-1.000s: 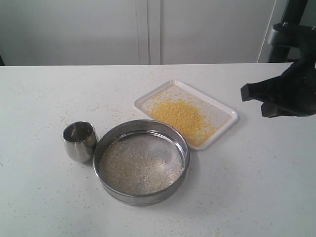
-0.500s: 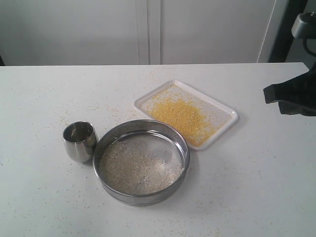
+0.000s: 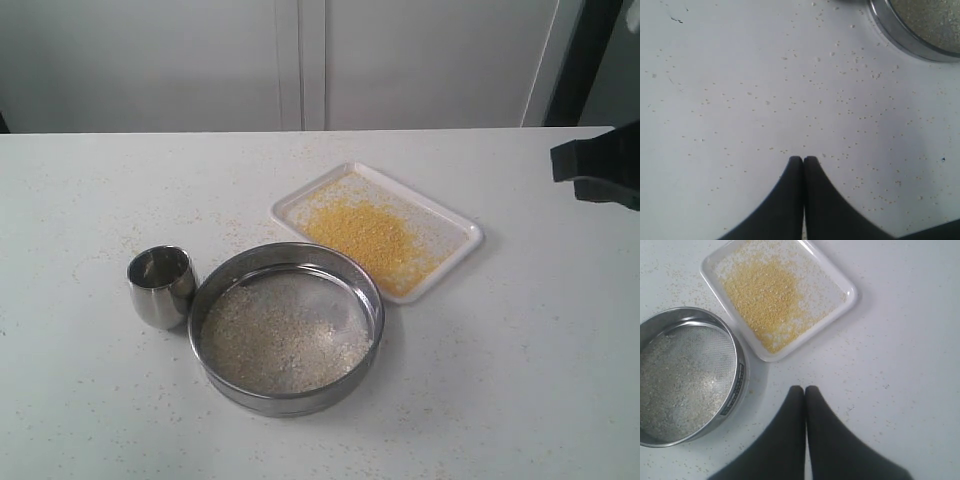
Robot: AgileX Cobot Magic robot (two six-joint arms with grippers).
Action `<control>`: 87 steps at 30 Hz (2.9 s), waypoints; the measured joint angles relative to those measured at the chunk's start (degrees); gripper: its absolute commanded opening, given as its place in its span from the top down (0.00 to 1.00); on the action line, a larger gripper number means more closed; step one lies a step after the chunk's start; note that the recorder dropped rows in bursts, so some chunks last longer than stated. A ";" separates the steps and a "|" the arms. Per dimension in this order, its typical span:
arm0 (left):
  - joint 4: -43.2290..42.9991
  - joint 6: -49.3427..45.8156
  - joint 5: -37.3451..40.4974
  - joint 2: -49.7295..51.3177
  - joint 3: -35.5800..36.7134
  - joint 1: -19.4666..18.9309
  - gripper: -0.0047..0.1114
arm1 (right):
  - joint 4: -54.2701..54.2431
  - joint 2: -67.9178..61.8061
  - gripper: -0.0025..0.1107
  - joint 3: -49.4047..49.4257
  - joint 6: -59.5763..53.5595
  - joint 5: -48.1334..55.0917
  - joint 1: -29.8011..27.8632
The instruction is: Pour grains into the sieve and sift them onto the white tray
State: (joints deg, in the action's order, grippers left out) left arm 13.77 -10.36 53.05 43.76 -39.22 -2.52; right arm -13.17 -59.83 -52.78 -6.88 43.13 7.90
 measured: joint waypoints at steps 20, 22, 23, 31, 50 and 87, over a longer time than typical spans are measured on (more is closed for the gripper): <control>0.00 0.00 0.00 0.00 0.00 0.00 0.96 | 4.59 12.06 0.98 11.88 1.29 -8.71 0.00; 0.00 0.00 0.00 0.00 0.00 0.00 0.96 | 6.90 13.66 0.98 12.44 2.79 -9.00 0.00; 0.00 0.00 0.00 0.00 0.00 0.00 0.96 | 8.61 14.55 0.98 12.70 4.07 -8.99 0.00; 0.00 0.00 0.00 0.00 0.00 0.00 0.96 | 21.60 19.49 0.98 13.90 15.47 -6.87 0.00; 0.00 0.00 0.00 0.00 0.00 0.00 0.96 | 22.69 26.19 0.98 21.63 16.89 -18.08 0.00; 0.00 0.00 0.00 0.00 0.00 0.00 0.96 | 22.69 36.44 0.98 25.26 15.28 -18.16 0.00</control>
State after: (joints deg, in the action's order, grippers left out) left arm 13.77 -10.36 53.05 43.76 -39.22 -2.52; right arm 9.52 -23.38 -27.52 8.40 24.97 7.90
